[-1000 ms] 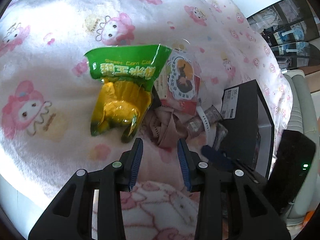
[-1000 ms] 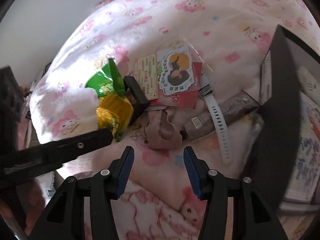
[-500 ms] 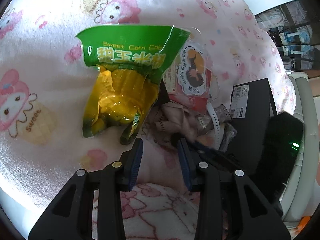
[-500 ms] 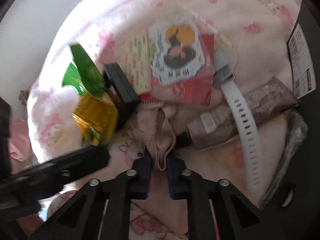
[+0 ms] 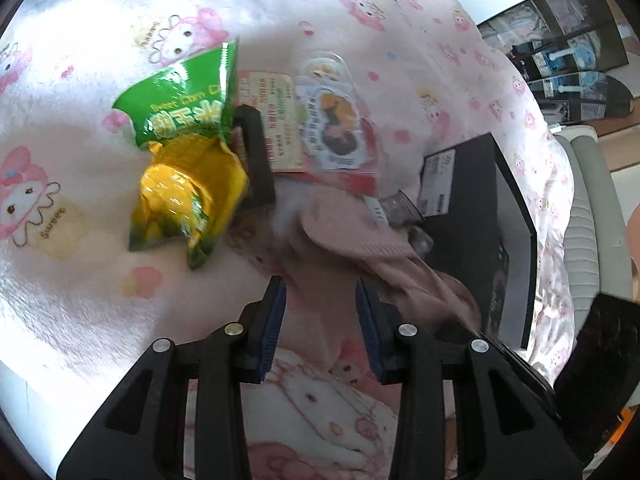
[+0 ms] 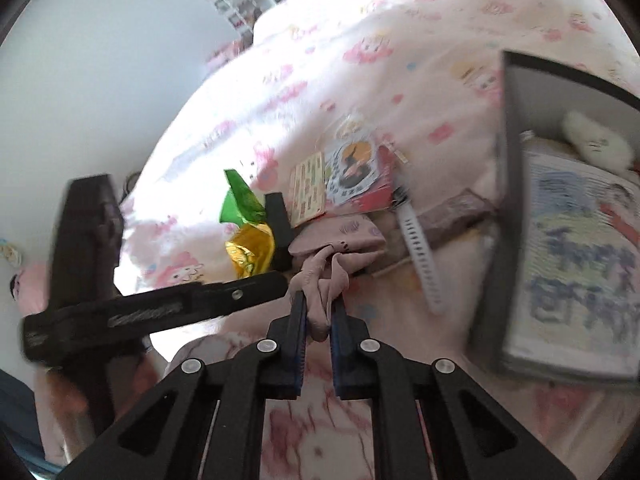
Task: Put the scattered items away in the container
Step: 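Close the right gripper on the pink cloth, then lift the pink cloth with the right gripper and carry it over the box, then lower the pink cloth into the box and open the right gripper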
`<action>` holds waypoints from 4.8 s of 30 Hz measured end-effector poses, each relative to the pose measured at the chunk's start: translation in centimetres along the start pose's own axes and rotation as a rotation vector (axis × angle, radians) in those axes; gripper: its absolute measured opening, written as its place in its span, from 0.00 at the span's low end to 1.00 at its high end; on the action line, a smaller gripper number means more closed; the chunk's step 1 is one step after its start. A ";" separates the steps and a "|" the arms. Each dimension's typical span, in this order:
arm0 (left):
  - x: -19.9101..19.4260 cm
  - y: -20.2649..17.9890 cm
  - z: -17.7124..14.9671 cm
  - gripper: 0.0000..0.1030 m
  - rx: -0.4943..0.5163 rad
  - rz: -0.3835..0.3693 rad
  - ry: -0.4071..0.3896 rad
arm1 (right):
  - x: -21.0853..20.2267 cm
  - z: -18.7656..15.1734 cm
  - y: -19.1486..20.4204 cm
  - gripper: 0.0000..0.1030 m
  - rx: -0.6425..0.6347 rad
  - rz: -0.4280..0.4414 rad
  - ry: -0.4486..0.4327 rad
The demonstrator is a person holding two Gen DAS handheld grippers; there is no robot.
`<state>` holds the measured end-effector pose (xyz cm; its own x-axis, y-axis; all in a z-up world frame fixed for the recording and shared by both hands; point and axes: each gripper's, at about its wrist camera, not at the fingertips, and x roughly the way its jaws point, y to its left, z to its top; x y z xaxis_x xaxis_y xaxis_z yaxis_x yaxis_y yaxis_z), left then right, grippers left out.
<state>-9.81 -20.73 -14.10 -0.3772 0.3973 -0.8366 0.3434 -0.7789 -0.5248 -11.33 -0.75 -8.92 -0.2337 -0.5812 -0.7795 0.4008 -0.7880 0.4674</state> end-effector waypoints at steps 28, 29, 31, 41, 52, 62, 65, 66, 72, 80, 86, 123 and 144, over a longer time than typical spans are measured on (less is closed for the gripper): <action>9.9 -10.7 -6.0 0.65 0.292 0.114 0.247 | -9.2 -8.7 -12.5 0.13 0.243 -0.242 -0.007; 10.3 -10.7 -6.3 0.58 0.287 0.106 0.264 | -9.0 -8.7 -12.6 0.18 0.245 -0.236 -0.003; 10.1 -11.2 -6.8 0.38 0.322 0.113 0.246 | -8.4 -8.7 -13.0 0.22 0.242 -0.230 -0.001; 8.3 -12.4 -8.6 0.33 0.402 0.033 0.266 | -8.1 -9.3 -14.2 0.28 0.284 -0.251 0.017; 7.3 -12.9 -9.4 0.12 0.410 0.024 0.238 | -4.0 -9.3 -15.4 0.05 0.328 -0.139 0.060; 1.6 -19.1 -10.0 0.12 0.530 -0.102 0.136 | -12.5 -8.6 -11.9 0.04 0.220 -0.084 -0.155; 1.2 -21.5 -9.6 0.12 0.570 -0.128 0.116 | -14.9 -8.2 -11.9 0.04 0.216 -0.064 -0.205; 1.2 -22.5 -9.8 0.12 0.583 -0.145 0.113 | -15.8 -8.1 -11.9 0.04 0.213 -0.064 -0.221; 0.0 -28.6 -9.0 0.12 0.669 -0.198 0.086 | -19.0 -6.3 -11.9 0.04 0.200 -0.094 -0.307; -0.1 -35.4 -6.5 0.12 0.695 -0.290 0.041 | -23.4 -4.4 -15.8 0.04 0.257 -0.153 -0.416; 4.9 -32.8 -3.6 0.12 0.604 -0.189 0.087 | -23.8 -1.3 -17.7 0.04 0.223 -0.210 -0.418; 17.1 -26.5 0.4 0.31 0.470 0.207 0.168 | -5.1 4.8 -23.9 0.05 0.182 -0.197 0.157; 14.4 -24.1 -2.0 0.34 0.459 0.180 0.221 | -7.6 0.6 -23.4 0.06 0.228 -0.221 0.129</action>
<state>-21.80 4.79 -13.82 -0.1404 0.2916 -0.9462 -0.0434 -0.9565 -0.2884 -19.44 21.94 -13.69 -0.1730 -0.3719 -0.9120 0.1416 -0.9257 0.3506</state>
